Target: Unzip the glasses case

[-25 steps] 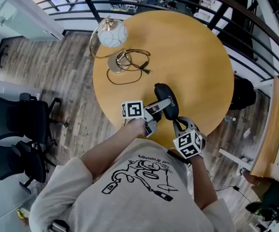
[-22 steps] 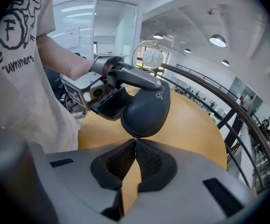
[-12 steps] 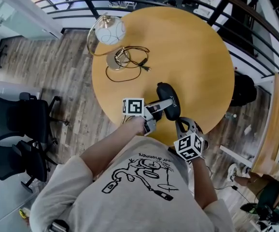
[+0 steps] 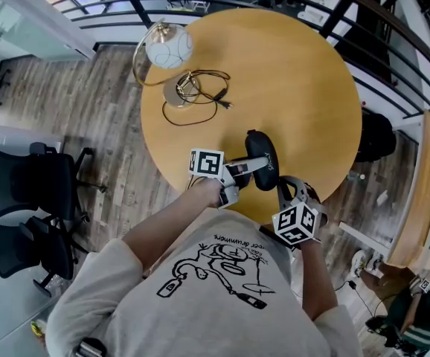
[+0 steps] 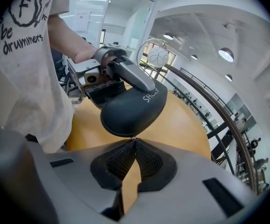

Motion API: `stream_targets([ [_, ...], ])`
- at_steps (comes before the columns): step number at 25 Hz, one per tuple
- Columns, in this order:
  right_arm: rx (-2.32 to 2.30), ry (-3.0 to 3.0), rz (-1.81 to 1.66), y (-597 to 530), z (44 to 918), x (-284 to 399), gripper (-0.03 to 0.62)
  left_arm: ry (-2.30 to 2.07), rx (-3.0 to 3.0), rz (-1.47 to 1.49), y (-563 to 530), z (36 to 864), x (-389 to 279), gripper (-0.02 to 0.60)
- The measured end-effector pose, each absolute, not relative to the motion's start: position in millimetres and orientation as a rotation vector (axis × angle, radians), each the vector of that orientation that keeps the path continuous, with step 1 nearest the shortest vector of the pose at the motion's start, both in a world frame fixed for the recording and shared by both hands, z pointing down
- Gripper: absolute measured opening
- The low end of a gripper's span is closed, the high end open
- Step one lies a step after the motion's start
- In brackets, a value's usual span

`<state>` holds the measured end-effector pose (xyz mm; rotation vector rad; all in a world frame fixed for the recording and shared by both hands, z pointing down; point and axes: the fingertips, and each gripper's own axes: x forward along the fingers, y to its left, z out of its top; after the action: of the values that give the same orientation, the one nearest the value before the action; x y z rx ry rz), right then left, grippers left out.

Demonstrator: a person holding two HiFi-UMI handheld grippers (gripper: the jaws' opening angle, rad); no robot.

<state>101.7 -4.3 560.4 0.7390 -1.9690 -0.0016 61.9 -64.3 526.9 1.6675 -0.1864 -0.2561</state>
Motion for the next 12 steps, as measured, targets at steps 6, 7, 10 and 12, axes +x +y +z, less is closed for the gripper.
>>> stream_targets([
  [6,0.695,-1.957,-0.088,-8.2,556.5,101.9,0.023,-0.103,1.655,-0.199,-50.5,529.4,65.9,0.199],
  [7,0.687,-1.954,-0.100,-7.9,556.1,101.5,0.021,-0.100,1.669,-0.179,-48.8,530.7,65.3,0.199],
  [10,0.670,-1.945,-0.132,-8.5,554.4,100.2,0.023,-0.084,1.702,-0.119,-43.5,534.3,64.3,0.201],
  [12,0.660,-1.940,-0.149,-9.9,554.0,99.7,0.021,-0.048,1.700,-0.098,-38.0,535.2,66.0,0.201],
])
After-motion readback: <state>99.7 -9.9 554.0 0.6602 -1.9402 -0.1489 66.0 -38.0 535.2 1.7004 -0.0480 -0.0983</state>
